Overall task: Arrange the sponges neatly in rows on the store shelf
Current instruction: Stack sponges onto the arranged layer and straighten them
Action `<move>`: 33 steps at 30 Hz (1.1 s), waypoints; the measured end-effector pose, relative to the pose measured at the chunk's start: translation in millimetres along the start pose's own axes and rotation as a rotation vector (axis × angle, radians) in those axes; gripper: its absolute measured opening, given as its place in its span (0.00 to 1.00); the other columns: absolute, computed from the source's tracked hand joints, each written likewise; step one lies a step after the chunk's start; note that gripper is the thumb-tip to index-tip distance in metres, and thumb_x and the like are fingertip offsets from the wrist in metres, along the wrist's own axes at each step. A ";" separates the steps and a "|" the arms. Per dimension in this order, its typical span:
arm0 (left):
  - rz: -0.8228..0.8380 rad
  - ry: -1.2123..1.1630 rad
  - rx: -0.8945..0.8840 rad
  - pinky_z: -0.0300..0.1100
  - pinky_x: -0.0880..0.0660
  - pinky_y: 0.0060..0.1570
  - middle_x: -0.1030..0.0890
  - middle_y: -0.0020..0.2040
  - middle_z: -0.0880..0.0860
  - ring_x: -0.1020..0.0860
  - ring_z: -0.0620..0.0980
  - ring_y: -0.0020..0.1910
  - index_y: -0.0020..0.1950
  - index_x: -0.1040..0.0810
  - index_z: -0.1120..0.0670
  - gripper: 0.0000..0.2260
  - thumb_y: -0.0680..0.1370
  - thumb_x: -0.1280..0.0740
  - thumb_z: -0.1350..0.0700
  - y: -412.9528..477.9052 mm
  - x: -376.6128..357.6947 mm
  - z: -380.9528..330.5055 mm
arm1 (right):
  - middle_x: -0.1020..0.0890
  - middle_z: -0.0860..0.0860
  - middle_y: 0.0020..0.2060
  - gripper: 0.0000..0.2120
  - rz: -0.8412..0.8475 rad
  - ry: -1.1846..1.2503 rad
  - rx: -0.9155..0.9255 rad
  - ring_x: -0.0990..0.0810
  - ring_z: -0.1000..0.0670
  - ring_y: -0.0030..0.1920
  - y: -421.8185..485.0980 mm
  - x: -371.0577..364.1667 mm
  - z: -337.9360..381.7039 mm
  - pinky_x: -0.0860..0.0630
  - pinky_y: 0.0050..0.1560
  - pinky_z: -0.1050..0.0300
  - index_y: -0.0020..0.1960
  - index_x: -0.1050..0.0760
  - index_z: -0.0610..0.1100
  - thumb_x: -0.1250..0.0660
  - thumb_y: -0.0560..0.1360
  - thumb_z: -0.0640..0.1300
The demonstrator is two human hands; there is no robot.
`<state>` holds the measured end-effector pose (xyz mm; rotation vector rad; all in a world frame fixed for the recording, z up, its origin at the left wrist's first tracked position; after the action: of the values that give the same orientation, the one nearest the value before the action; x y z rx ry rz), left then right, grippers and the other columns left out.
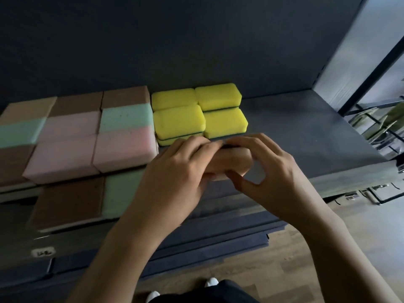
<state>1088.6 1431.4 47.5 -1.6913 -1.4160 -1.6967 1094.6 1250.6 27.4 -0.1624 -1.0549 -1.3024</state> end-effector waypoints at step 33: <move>0.018 0.203 0.211 0.50 0.38 0.69 0.32 0.72 0.52 0.36 0.54 0.73 0.73 0.32 0.52 0.32 0.71 0.32 0.43 -282.1 175.2 193.6 | 0.27 0.55 0.63 0.37 0.280 0.092 0.211 0.25 0.54 0.60 28.7 -241.5 280.1 0.24 0.58 0.53 0.71 0.36 0.47 0.24 0.68 0.56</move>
<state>924.8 1779.1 53.3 -1.3748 -1.4235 -1.5951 992.3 1607.1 24.6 -0.0863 -1.0427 -0.9329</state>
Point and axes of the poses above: each hand's wrist, its own y-axis towards the middle knuckle, its own x-axis out of the back of the hand, z = x × y, the point moved 3 cm from there along y, towards the middle knuckle
